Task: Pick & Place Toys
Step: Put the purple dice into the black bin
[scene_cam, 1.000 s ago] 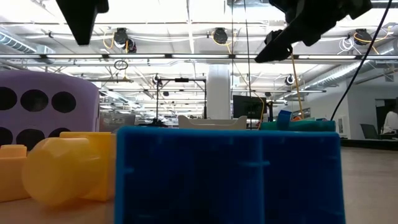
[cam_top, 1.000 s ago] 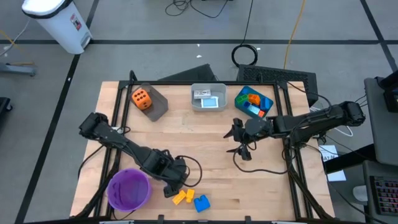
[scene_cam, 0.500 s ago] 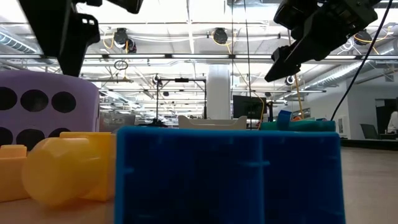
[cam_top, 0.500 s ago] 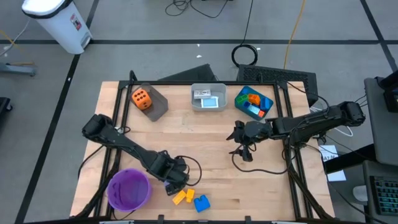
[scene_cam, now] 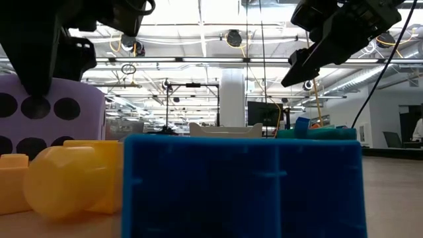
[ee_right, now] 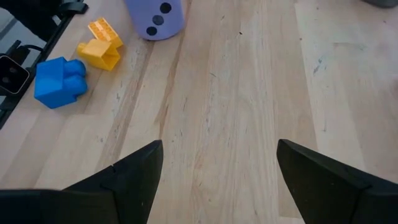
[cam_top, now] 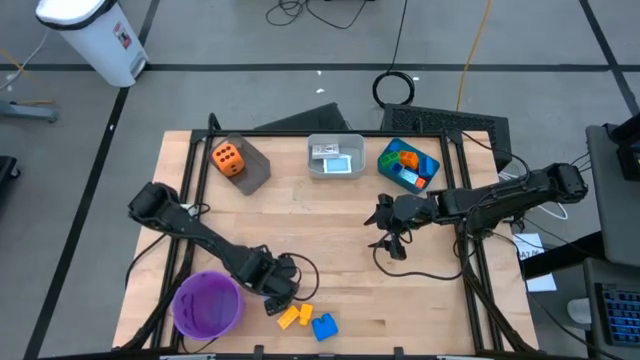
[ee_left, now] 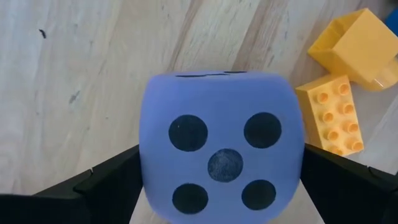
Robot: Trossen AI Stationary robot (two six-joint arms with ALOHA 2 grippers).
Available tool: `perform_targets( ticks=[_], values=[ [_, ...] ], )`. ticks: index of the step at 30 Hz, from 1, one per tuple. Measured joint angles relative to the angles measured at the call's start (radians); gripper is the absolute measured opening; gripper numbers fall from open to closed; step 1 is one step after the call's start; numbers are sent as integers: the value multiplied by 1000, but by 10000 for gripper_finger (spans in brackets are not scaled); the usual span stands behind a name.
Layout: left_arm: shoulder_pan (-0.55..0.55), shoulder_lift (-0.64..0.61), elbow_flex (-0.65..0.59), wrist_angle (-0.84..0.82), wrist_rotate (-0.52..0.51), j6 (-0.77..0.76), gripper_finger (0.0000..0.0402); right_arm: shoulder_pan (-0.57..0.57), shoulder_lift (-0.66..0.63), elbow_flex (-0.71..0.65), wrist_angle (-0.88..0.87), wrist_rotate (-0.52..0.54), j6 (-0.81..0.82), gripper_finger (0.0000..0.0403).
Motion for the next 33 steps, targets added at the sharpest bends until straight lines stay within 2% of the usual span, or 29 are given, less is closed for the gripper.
perform_targets(
  ticks=[11, 18, 25, 30, 33],
  values=[
    [-2, 2, -59, 126, -32, 20, 400, 0, 0, 0, 0, 13, 3, 304],
    [10, 3, -86, 166, -2, -4, 399, 0, 0, 0, 0, 29, 22, 304],
    [39, 0, -87, 170, 48, -15, 363, 0, 0, 0, 0, 29, 22, 304],
    [74, -61, -95, 189, 48, -58, 363, 0, 0, 0, 0, 29, 22, 304],
    [108, -136, -95, 183, 7, -74, 363, 0, 0, 0, 0, 29, 22, 304]
  ],
)
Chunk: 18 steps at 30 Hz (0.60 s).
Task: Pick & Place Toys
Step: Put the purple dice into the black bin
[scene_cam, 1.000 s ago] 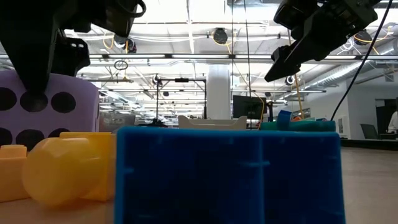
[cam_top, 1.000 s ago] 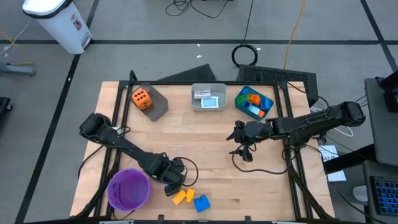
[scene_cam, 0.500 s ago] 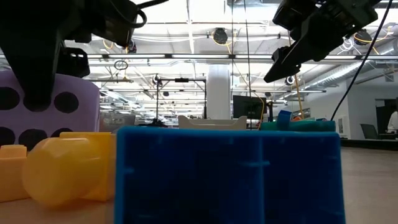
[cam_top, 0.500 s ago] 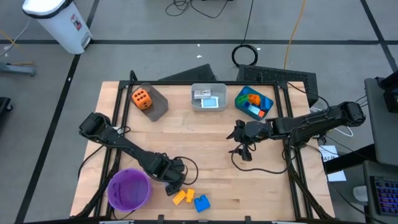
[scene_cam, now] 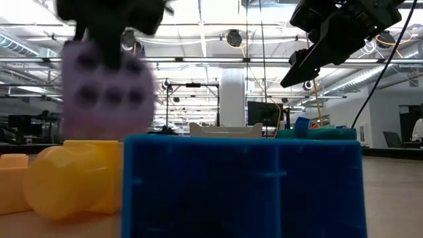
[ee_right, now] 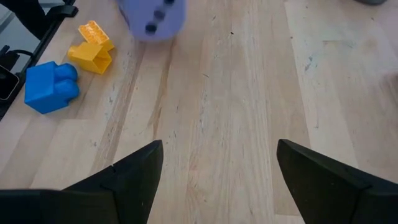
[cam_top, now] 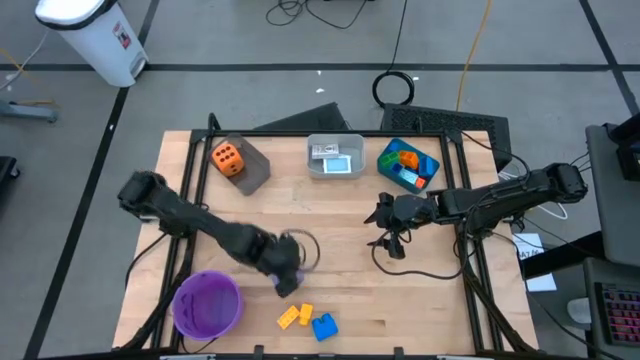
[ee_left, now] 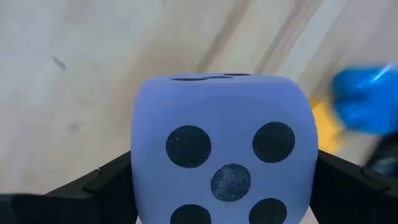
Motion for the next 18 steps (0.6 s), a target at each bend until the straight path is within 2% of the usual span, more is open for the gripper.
perform_targets(
  ticks=[6, 10, 18],
  values=[
    [93, -168, 2, -66, -17, -34, 363, 0, 0, 0, 34, 0, 27, 304],
    [187, -271, 4, -169, -88, -74, 363, 0, 0, 0, 84, -3, 55, 304],
    [465, -375, 5, -351, -193, -166, 363, 0, 0, 0, 188, -1, 103, 304]
  ],
)
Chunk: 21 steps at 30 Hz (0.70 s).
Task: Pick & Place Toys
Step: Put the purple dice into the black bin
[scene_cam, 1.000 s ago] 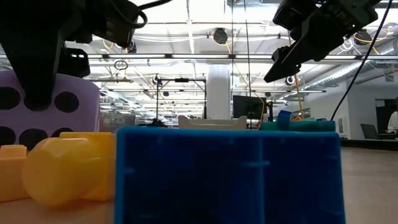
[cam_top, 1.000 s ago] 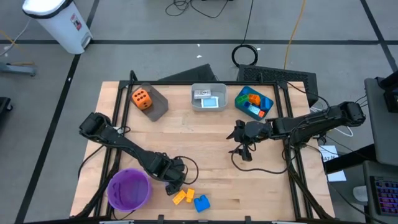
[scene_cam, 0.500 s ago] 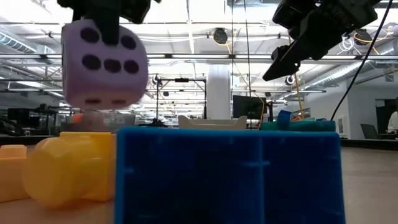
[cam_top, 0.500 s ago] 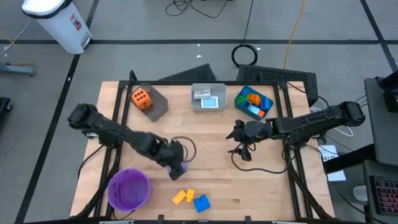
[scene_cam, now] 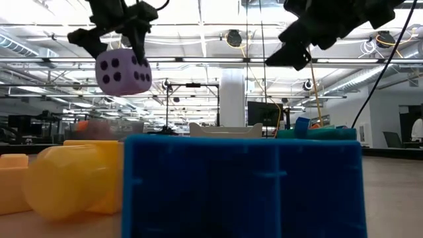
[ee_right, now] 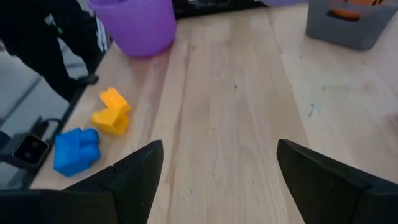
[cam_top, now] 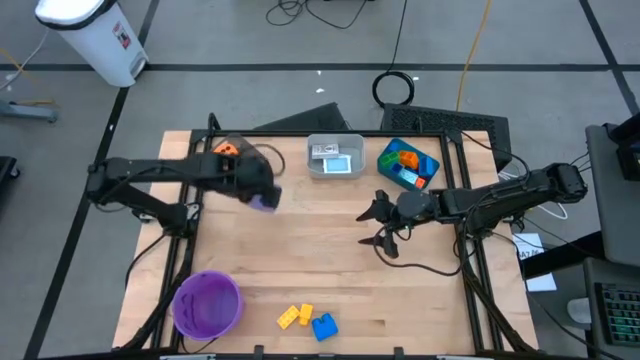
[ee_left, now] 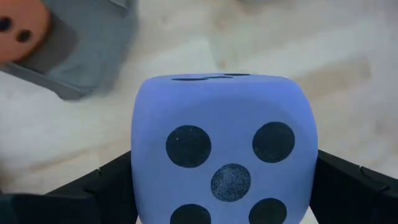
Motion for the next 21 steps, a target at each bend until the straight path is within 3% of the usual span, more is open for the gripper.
perform_targets(
  ticks=[13, 21],
  values=[
    [439, 1, 1, -102, -61, 40, 363, 0, 0, 0, 37, 72, 54, 304],
    [573, 48, 2, -115, -55, 78, 369, -7, 0, 0, 50, 132, 54, 304]
  ],
)
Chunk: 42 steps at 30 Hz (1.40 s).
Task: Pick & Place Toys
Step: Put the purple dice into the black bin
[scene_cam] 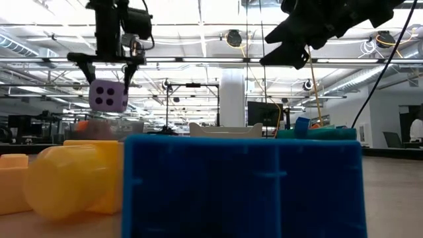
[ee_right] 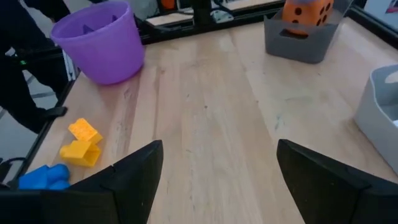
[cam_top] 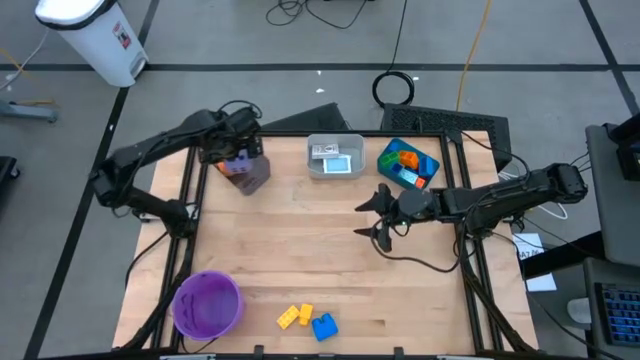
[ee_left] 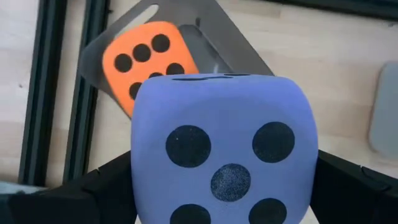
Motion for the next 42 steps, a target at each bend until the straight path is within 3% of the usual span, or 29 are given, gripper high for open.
perform_targets(
  ticks=[9, 16, 27, 35, 42],
  values=[
    [5, 140, 0, 38, 40, 37, 364, -47, 0, 0, 7, 0, 3, 304],
    [6, 197, 0, 82, 57, 95, 387, -53, 0, 0, 6, 0, 23, 304],
    [8, 208, 0, 84, 51, 113, 392, -54, 0, 0, 1, 0, 23, 304],
    [14, 209, 0, 92, 90, 142, 360, -54, 0, 0, 1, 0, 23, 304],
    [14, 210, 0, 91, 122, 330, 383, -54, 0, 0, 1, -3, 18, 304]
  ],
)
